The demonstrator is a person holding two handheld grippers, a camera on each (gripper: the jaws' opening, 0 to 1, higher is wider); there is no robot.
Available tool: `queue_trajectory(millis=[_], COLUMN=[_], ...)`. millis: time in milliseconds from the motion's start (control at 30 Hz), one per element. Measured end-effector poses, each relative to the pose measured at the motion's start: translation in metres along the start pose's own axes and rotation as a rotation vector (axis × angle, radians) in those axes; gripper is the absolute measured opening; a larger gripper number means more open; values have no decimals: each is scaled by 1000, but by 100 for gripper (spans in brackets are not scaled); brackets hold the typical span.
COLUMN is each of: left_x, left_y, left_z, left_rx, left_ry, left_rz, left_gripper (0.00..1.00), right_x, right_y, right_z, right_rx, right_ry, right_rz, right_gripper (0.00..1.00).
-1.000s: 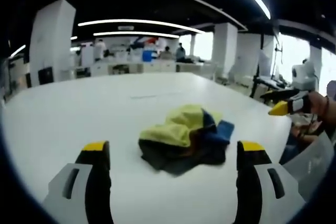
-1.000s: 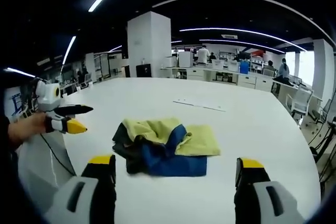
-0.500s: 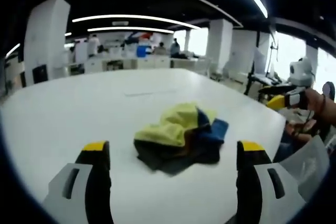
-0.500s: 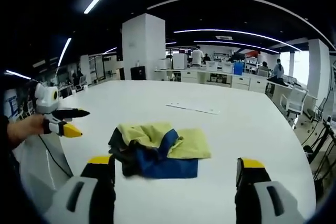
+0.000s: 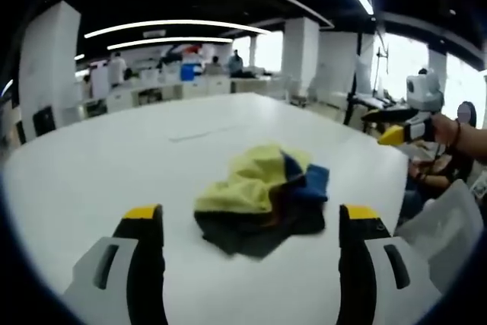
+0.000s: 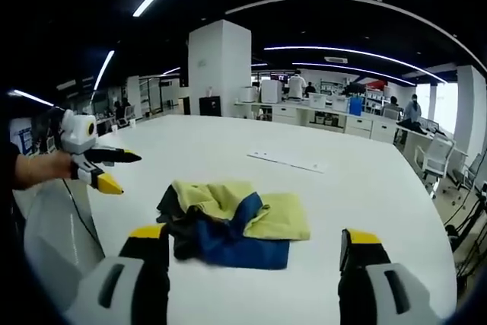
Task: Fold the garment on the visible template until the final outline fits inside the template.
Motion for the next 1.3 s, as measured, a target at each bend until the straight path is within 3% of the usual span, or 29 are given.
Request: queue_trajectory(millis=[333, 633, 700, 800, 1067, 1300], left_x=[-3, 1, 3, 5, 5, 10], left_y=[15, 30, 35, 39, 48, 51], left_z=[28, 47, 51, 57, 68, 76], left_rx=[-23, -76, -107, -111, -134, -130], left_ry=[46, 87, 103, 104, 104, 115], left_rz=[4, 23, -14, 4, 14, 55], left_gripper=[74, 61, 60, 59, 50, 36], right_x=[10, 21, 23, 25, 24, 20], right_y=[11, 28, 33, 38, 48, 53], right_z=[40, 71, 77, 83, 101, 115], right_rx=[-32, -79, -96, -109, -169, -184], right_ry=[-65, -95, -98, -104, -132, -172], right_rz=[-66, -54, -49, -60, -153, -202], right_gripper=[73, 62, 60, 57, 48, 39])
Point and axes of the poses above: the point that each gripper's makers call its tool centre point, and the gripper's own axes: z roughly forward along the fingers, x roughly to its right, y roughly out of its underside, the point moved 9 cm from there along -z, roughly backward along the fingers, and after that the axes turned 10 degrees about -y, right-handed, at the moved point
